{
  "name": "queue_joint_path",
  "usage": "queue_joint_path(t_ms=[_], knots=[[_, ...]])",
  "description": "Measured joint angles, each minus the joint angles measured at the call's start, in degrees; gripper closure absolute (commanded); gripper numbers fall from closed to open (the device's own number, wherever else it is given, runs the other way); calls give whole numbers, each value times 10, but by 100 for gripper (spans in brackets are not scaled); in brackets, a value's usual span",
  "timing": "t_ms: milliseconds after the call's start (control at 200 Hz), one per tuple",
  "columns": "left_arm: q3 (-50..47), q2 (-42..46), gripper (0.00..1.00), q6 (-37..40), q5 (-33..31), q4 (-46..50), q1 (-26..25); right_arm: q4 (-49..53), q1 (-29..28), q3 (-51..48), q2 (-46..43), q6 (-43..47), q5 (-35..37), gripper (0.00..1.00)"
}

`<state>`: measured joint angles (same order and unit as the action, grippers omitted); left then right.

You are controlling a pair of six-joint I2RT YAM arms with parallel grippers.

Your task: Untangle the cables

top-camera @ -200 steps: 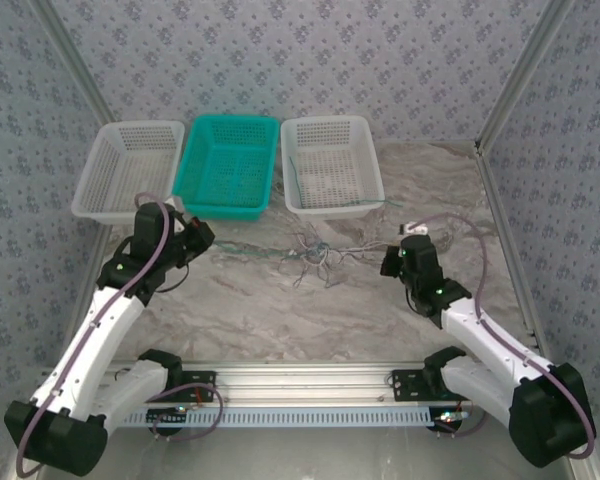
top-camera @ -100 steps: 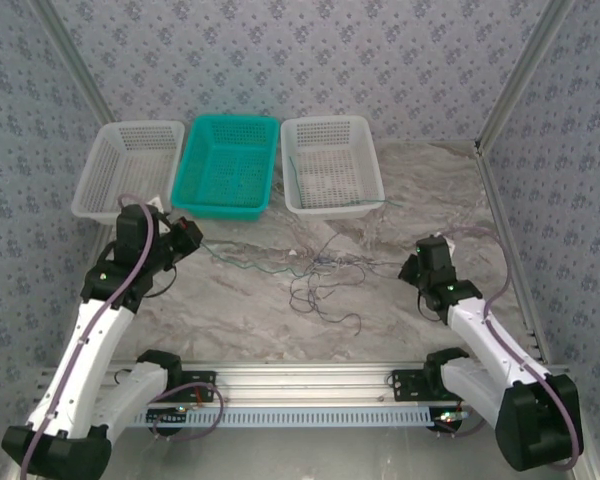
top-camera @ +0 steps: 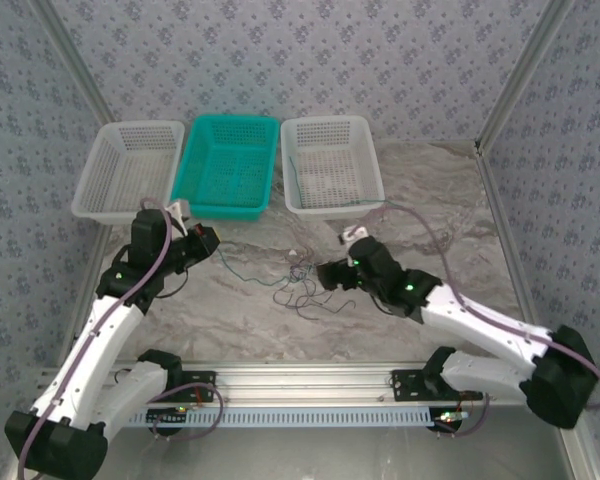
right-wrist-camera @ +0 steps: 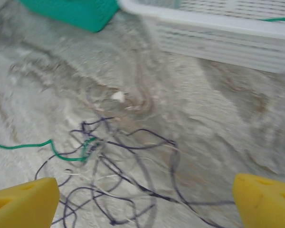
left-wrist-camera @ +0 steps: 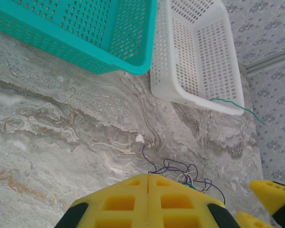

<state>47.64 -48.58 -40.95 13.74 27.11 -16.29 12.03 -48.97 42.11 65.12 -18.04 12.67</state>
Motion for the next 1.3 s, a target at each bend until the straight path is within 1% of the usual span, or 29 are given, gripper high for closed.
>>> queue_joint_path(t_ms=[125, 210, 330, 440, 515, 545, 645, 670, 705, 775, 835, 944, 979, 1064, 1199, 1244, 1299], knots=[[0, 5, 100, 0, 0, -1, -3, -11, -20, 73, 126, 32, 11, 1], [0, 9, 100, 0, 0, -1, -7, -37, -24, 94, 196, 59, 19, 1], [0, 19, 100, 1, -9, 2, -7, -55, -26, 90, 252, 84, 17, 2], [0, 26, 100, 2, -39, 19, -7, -73, -26, 77, 268, 93, 6, 10], [0, 29, 100, 2, -72, 37, -7, -87, -25, 65, 268, 94, 0, 20], [0, 31, 100, 2, -83, 44, -7, -94, -23, 59, 268, 94, -2, 28], [0, 38, 100, 0, -113, 63, -6, -123, -10, 29, 268, 82, -13, 63], [0, 39, 100, 0, -118, 66, -5, -131, -5, 20, 268, 78, -15, 70], [0, 42, 100, -2, -125, 72, -4, -141, 3, 8, 266, 73, -16, 76], [0, 47, 100, -7, -139, 84, 0, -151, 19, -15, 259, 64, -15, 78], [0, 52, 100, -14, -164, 96, 6, -152, 32, -31, 246, 58, -12, 81], [1, 60, 100, -25, -219, 130, 31, -143, 58, -63, 209, 47, 7, 87], [1, 61, 100, -26, -231, 139, 40, -137, 69, -71, 195, 39, 13, 91], [1, 63, 100, -26, -252, 158, 64, -124, 106, -91, 161, 6, 21, 96], [1, 71, 100, -21, -248, 165, 95, -108, 189, -134, 99, -53, 32, 100], [1, 75, 100, -17, -226, 160, 98, -100, 208, -150, 77, -69, 36, 100], [1, 78, 100, -11, -191, 148, 98, -92, 217, -163, 55, -82, 37, 100]])
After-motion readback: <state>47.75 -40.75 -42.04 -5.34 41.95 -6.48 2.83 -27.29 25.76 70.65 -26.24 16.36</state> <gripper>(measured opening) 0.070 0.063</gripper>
